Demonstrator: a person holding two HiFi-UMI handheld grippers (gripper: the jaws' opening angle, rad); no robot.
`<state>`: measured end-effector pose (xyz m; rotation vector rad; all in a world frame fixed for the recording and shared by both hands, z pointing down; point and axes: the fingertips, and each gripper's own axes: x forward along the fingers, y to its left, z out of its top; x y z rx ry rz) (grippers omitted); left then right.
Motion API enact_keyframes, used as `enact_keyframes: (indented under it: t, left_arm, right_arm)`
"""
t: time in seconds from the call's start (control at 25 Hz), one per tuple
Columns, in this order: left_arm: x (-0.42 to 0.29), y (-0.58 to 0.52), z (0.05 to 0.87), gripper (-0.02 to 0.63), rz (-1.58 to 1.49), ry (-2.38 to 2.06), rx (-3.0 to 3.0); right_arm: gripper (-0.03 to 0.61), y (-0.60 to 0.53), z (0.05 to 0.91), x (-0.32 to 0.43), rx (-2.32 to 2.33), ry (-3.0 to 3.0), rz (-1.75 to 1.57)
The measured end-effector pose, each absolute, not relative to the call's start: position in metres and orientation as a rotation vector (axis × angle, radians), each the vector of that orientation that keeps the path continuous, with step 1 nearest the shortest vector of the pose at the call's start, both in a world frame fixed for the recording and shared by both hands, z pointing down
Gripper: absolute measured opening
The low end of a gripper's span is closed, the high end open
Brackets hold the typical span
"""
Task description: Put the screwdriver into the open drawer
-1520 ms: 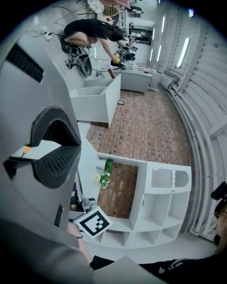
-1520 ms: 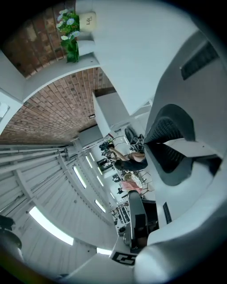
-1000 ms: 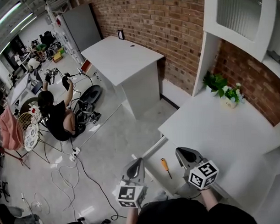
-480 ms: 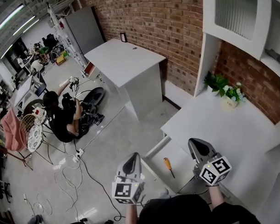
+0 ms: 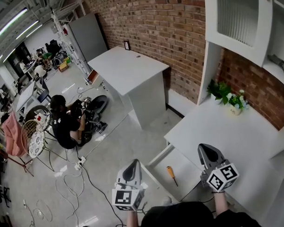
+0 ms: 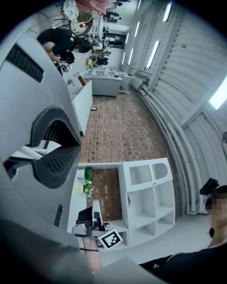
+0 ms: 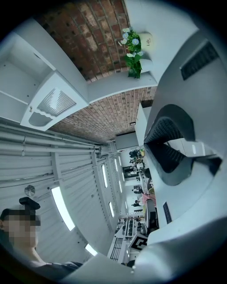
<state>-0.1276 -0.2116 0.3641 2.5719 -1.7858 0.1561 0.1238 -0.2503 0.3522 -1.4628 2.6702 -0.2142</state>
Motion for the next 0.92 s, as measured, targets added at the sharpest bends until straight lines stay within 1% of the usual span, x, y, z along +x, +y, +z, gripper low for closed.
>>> enact_keyframes:
  t: [0.92]
  left_arm:
    - [-0.121, -0.2091, 0.359, 0.009, 0.142, -1.763, 2.599]
  right_arm:
    - [0.015, -0.242, 0.3478, 0.1329, -1.49, 2.665, -0.168]
